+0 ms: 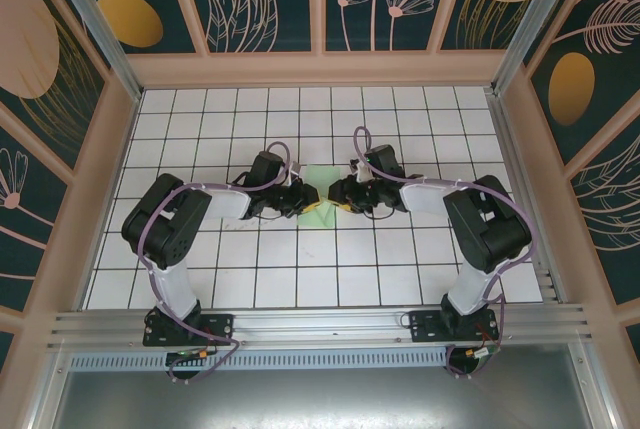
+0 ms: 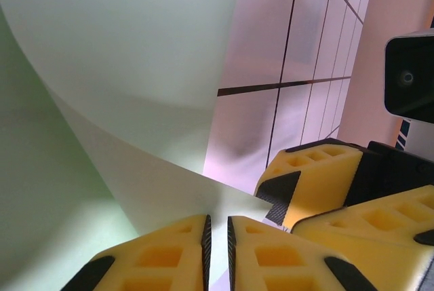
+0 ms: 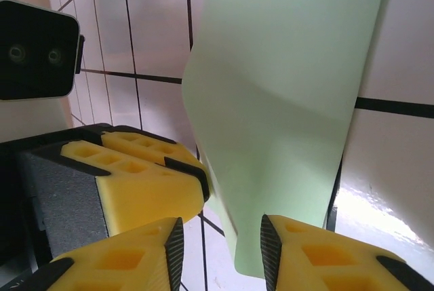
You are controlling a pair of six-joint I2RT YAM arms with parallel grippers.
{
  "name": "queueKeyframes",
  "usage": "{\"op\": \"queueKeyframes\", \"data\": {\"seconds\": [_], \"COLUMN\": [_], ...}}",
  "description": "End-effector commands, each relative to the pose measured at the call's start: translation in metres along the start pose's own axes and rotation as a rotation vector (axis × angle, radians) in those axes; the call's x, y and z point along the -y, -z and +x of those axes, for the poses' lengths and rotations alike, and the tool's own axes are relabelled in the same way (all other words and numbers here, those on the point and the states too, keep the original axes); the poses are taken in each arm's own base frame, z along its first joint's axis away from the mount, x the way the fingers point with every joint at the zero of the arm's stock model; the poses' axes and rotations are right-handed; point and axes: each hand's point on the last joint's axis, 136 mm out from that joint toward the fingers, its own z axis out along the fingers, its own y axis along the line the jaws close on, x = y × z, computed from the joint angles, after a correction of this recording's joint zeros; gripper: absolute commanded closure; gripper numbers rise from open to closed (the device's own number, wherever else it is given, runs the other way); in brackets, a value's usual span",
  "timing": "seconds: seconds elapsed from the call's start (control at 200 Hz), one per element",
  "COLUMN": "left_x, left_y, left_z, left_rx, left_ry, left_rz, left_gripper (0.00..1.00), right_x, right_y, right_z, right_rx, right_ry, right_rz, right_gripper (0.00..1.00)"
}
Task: Fold a paper plane with a square sheet of paper (pick it up from the middle)
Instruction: Fold the triangle a second time at the center of the table.
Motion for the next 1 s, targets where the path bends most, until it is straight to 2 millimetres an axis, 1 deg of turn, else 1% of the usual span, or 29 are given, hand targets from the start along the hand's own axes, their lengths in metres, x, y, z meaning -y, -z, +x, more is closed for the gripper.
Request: {"op": "queueKeyframes", "data": {"seconds": [0.0, 0.155, 0.27, 0.33, 0.42, 0.485, 0.605, 0.771, 0.996], "left_x": [-0.009, -0.009, -0.007, -0.007, -0.005, -0.003, 0.003, 0.009, 0.009], "left_y": [-0.001, -0.001, -0.001, -0.001, -0.001, 0.000, 0.000, -0.004, -0.009], "left_z": [0.002, 0.002, 0.002, 0.002, 0.001, 0.001, 0.001, 0.000, 0.000], "left_rx": [-0.006, -0.005, -0.005, -0.007, -0.006, -0.007, -0.014, -0.033, -0.056], "left_ry": [0.006, 0.005, 0.004, 0.003, 0.000, -0.004, -0.021, -0.033, -0.043], "left_rz": [-0.015, -0.015, -0.012, -0.011, -0.006, 0.000, 0.017, 0.049, 0.053], "left_gripper": [0.82, 0.82, 0.83, 0.82, 0.83, 0.82, 0.82, 0.82, 0.82], "right_x": [-0.008, -0.006, -0.006, -0.005, 0.002, 0.009, 0.021, 0.030, 0.036], "right_y": [-0.004, -0.010, -0.011, -0.011, -0.014, -0.015, -0.016, -0.018, -0.019], "right_z": [-0.005, -0.006, -0.007, -0.008, -0.012, -0.014, -0.016, -0.020, -0.028], "right_rx": [0.002, -0.009, -0.009, -0.005, 0.002, 0.008, 0.007, -0.002, 0.000], "right_ry": [0.026, 0.021, 0.021, 0.023, 0.007, 0.001, 0.011, 0.038, 0.058], "right_rz": [-0.029, -0.027, -0.029, -0.025, 0.010, 0.042, 0.089, 0.130, 0.159], "right_gripper": [0.64, 0.68, 0.73, 0.78, 0.91, 0.95, 0.96, 0.97, 0.97]}}
